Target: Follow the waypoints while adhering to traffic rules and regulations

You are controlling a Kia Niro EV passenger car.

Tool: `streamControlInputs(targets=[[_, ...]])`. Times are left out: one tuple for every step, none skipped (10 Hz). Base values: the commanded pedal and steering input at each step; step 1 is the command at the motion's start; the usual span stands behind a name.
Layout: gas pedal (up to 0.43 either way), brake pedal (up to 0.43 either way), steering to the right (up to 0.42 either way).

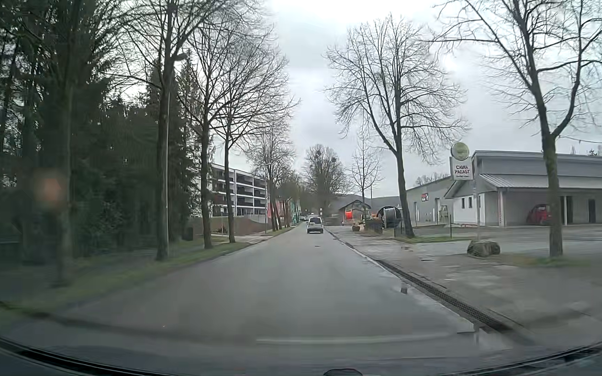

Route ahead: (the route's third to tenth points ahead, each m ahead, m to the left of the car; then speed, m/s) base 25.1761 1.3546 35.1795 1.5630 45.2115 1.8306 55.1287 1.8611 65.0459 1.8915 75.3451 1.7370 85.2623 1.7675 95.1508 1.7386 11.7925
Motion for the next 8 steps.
streamControlInputs(targets=[[0.220,0.000,0.001],[0.220,0.000,0.003],[0.220,0.000,0.004],[0.220,0.000,0.005],[0.220,0.000,0.005],[0.209,0.000,0.005],[0.197,0.000,0.005],[0.189,0.000,0.005]])
